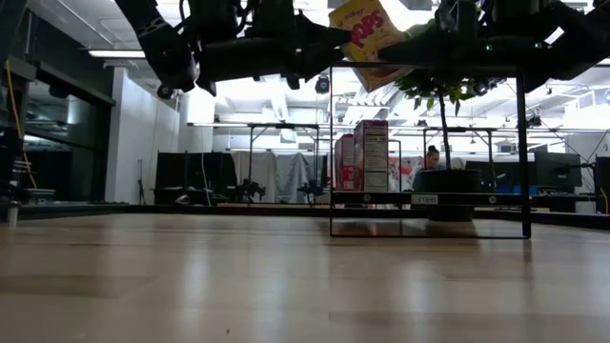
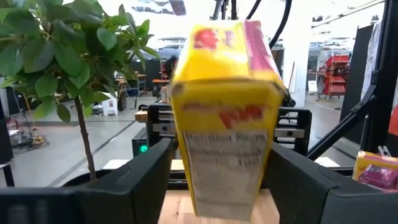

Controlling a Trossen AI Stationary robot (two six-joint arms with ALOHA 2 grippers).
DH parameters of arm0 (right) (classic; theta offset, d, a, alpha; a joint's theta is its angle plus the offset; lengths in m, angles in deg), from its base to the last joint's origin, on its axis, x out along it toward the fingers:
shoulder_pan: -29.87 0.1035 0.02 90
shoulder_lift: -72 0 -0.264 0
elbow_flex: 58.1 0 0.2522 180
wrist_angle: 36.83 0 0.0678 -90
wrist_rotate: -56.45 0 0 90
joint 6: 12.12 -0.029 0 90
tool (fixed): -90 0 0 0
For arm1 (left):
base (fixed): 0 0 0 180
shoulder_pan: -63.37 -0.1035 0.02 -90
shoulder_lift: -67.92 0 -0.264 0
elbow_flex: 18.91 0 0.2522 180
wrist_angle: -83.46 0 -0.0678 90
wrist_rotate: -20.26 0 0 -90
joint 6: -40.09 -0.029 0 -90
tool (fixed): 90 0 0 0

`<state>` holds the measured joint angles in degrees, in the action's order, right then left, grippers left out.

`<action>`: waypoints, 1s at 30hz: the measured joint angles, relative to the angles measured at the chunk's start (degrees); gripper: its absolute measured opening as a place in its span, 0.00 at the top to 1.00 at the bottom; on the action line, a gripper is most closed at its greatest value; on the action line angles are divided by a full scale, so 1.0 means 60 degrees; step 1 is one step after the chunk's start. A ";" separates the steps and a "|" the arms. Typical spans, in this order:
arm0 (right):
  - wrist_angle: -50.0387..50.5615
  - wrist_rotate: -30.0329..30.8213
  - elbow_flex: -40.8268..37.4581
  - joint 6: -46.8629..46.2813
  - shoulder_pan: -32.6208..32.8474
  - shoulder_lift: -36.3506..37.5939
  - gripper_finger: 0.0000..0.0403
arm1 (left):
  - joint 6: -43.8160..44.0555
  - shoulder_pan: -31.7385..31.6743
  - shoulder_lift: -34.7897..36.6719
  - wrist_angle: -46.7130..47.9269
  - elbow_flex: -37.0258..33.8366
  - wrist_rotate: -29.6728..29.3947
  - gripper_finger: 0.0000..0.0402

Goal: Stack cereal on shelf
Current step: Put the top yellow cereal box on the shelf

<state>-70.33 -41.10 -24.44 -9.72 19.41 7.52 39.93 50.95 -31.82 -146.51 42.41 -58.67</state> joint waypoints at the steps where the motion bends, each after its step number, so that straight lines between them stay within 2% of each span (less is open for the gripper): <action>1: 0.0056 -0.0019 0.0000 0.0000 0.0005 -0.0008 0.66 | -0.0079 0.0003 0.0000 0.0041 0.0012 0.0000 0.37; 7: 0.0245 -0.0029 -0.0004 0.0024 0.0005 -0.0010 0.66 | -0.0576 -0.0004 0.0000 0.0327 0.0014 -0.0233 0.17; 11: 0.0259 -0.0015 -0.0007 0.0185 0.0005 -0.0017 0.66 | -0.0819 -0.0004 0.0000 0.0539 0.0014 -0.0266 0.09; 14: 0.0237 0.0009 -0.0007 0.0270 0.0005 -0.0015 0.66 | -0.0828 -0.0004 0.0000 0.0556 0.0014 -0.0305 0.08; 20: 0.0268 0.0107 -0.0007 0.0329 -0.0013 -0.0006 0.66 | -0.0721 0.0014 0.0000 0.0567 0.0011 -0.1115 0.08; 26: 0.0234 -0.0224 -0.0007 0.0437 -0.0021 0.0001 0.66 | -0.0744 0.0039 0.0004 0.0589 0.0047 -0.1041 0.08; 30: 0.0197 -0.0734 -0.0007 0.0437 -0.0021 -0.0003 0.66 | -0.1136 0.0074 0.0004 0.0621 0.0074 -0.0419 0.08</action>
<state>-69.15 -45.51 -24.48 -7.10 19.28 7.50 33.12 51.39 -31.80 -142.79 42.85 -61.18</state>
